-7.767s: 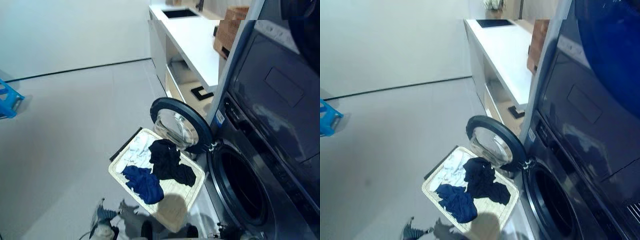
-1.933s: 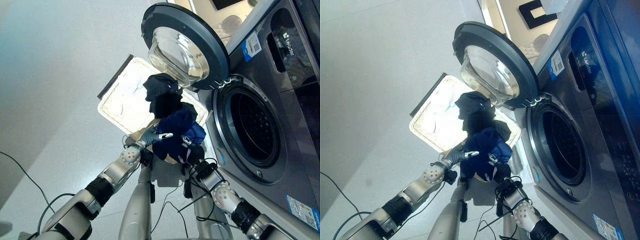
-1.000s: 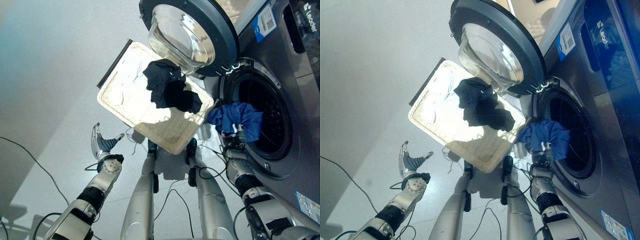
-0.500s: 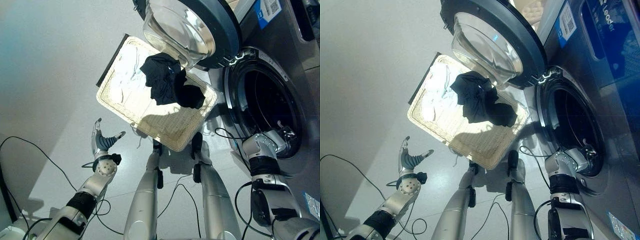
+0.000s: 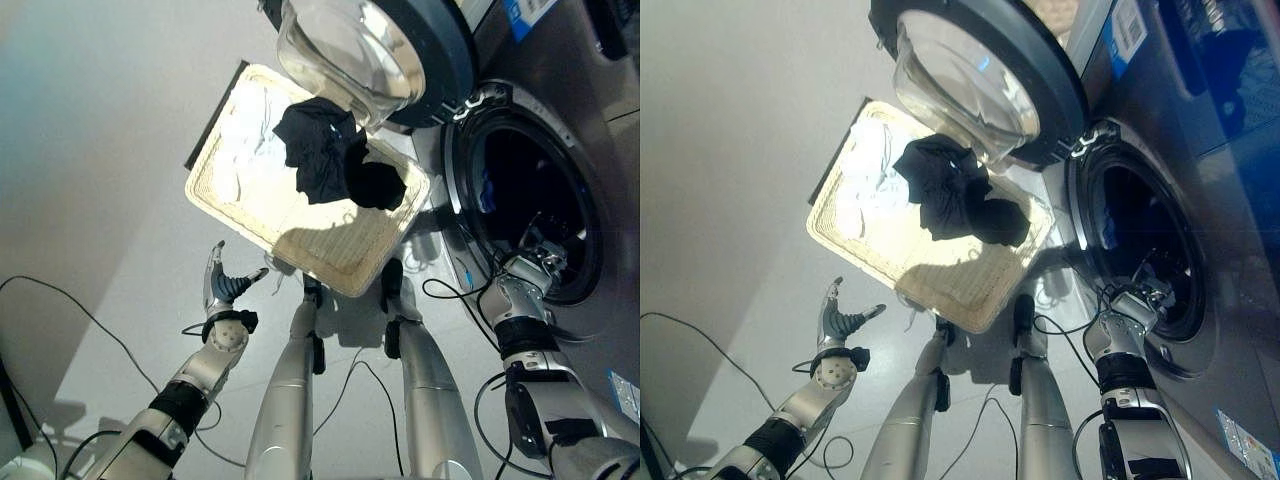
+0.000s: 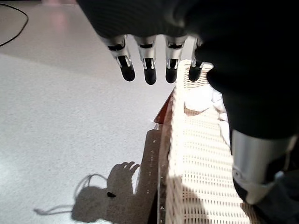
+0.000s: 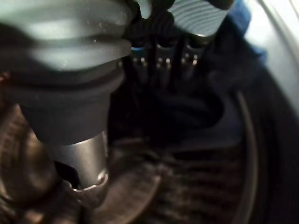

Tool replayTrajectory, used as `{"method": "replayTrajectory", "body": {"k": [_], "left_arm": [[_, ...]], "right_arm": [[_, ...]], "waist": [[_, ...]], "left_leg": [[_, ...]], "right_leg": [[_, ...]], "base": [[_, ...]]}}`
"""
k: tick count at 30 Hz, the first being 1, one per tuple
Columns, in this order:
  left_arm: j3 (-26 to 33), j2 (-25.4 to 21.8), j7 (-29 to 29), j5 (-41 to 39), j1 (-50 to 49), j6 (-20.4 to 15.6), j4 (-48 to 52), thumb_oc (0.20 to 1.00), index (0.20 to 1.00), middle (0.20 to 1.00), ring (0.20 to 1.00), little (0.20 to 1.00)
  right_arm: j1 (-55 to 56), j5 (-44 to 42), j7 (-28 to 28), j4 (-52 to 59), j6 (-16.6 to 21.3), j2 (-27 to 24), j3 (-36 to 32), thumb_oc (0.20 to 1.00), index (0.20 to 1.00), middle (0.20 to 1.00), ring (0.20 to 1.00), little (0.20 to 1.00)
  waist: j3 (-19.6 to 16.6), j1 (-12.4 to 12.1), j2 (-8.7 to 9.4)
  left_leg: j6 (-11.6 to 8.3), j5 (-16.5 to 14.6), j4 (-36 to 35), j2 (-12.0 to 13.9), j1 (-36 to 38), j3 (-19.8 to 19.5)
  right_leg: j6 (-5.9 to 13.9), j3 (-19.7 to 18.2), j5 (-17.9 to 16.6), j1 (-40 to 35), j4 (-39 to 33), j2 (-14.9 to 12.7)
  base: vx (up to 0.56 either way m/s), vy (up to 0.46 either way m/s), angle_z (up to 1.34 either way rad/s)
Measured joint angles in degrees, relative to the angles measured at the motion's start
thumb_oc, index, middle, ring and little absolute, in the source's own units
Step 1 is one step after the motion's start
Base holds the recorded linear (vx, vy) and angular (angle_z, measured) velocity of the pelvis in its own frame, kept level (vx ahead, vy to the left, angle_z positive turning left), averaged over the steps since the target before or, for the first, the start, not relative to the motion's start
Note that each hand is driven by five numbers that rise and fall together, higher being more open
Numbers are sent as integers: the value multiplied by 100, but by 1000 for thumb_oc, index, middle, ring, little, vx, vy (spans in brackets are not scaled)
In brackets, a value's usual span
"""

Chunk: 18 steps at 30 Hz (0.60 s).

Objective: Put the clothes into the washing machine.

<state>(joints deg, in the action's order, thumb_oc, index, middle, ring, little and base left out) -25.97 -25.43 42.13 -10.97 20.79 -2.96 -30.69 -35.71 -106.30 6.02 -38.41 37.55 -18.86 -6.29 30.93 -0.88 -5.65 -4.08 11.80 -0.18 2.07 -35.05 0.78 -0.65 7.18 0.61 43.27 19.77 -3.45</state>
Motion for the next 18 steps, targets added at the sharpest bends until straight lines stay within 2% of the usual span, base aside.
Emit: {"method": "replayTrajectory", "body": {"k": [5, 8, 11, 18], "left_arm": [[17, -24, -18, 9, 88, -123, 27, 1000, 1000, 1000, 1000, 1000], [6, -97, -347, 16, 306, -291, 42, 1000, 1000, 1000, 1000, 1000], [-3, -241, -509, 22, 647, -310, 41, 1000, 1000, 1000, 1000, 1000], [-1, -611, -411, 289, 1728, -2, 24, 1000, 1000, 1000, 1000, 1000]], "right_arm": [[351, 1054, -44, -322, -426, -15, 633, 1000, 1000, 1000, 1000, 1000], [462, 1743, -162, -328, -562, -35, 796, 1000, 1000, 1000, 1000, 1000], [478, 2323, -310, -328, -774, -93, 956, 1000, 1000, 1000, 1000, 1000], [604, 3957, -981, -96, -1123, -170, 1850, 1000, 1000, 1000, 1000, 1000]], "waist": [[0, 5, 1], [0, 25, 2], [0, 86, 5], [0, 390, 51]], "left_leg": [[6, 6, -20, -10, -17, -37], [6, 6, -22, -14, -45, -71], [11, 10, -13, -24, -61, -80], [16, 8, -4, -17, -161, 22]], "right_leg": [[-23, 34, -13, -11, -28, -12], [-24, 64, -15, -6, -51, -20], [-4, 78, -2, 3, -47, -30], [40, -57, -63, 124, -111, 4]], "base": [[-17, 27, 4], [-7, 81, 4], [-2, 103, 3], [-2, 75, -7]]}}
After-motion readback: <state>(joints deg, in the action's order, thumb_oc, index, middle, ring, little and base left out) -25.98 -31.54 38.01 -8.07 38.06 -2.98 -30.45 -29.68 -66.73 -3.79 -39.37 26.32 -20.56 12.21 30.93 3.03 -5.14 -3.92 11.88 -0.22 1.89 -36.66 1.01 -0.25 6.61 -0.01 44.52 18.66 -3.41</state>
